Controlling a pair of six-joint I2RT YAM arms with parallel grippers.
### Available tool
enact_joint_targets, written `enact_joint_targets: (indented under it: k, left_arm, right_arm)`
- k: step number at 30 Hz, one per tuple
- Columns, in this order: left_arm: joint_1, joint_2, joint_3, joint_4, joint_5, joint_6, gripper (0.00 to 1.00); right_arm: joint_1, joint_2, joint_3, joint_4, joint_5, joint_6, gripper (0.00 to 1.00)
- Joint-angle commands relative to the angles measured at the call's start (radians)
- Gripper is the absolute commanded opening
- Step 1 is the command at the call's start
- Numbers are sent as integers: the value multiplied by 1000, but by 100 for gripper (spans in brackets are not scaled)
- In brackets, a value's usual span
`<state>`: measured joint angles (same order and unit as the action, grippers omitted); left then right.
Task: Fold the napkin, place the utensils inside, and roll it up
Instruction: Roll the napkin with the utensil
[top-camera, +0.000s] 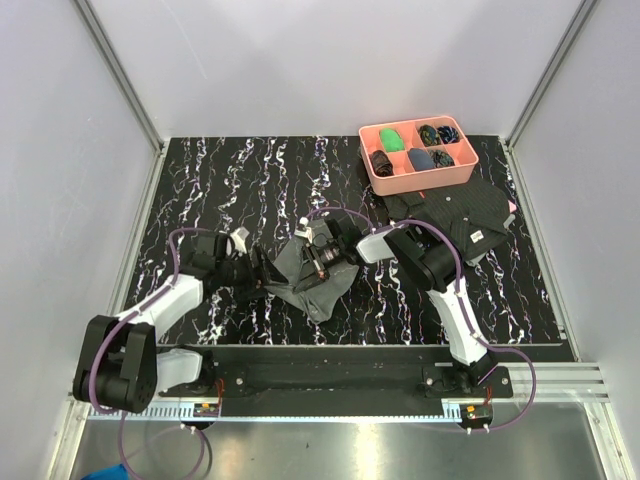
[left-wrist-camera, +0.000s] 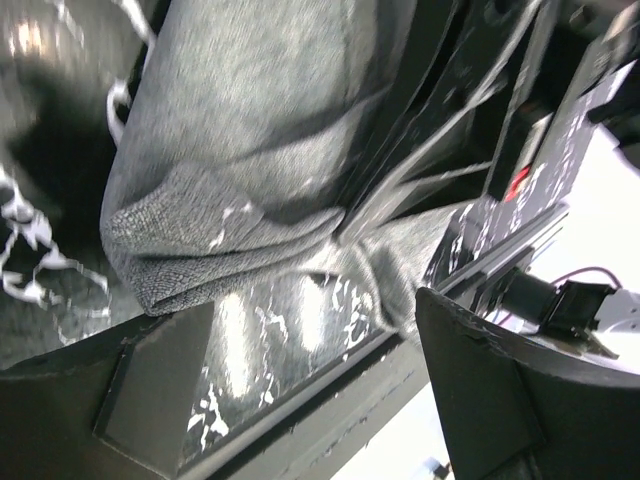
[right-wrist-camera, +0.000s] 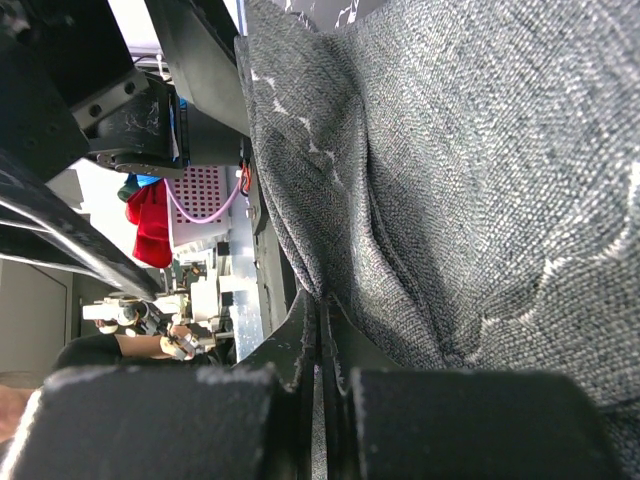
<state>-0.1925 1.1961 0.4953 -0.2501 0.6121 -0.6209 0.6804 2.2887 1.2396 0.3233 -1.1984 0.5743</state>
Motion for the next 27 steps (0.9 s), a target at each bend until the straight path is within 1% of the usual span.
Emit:
enact_joint_targets:
  k: [1,11,14,18,23,27]
  left_arm:
    - [-4,23,51,132,-14,-26,84]
    - [-5,89,25,339,31,-108,84]
    - [-4,105,20,386,81,-134,84]
    - [-4,122,15,407,126,-145,81]
    - [-4,148,-11,448,112,-151,82]
    - [-4,192,-41,501,75,-151,82]
  right_arm:
    - [-7,17,-19,13,20,-24,0]
    - [-7,21,-20,11,22,-24,0]
    - [-7,20,-22,11,25,-24,0]
    - [-8,21,-22,11,28,-24,0]
    - [-7,18,-22,10,30,-21,0]
    - [-7,21,-22,7,33,-25,0]
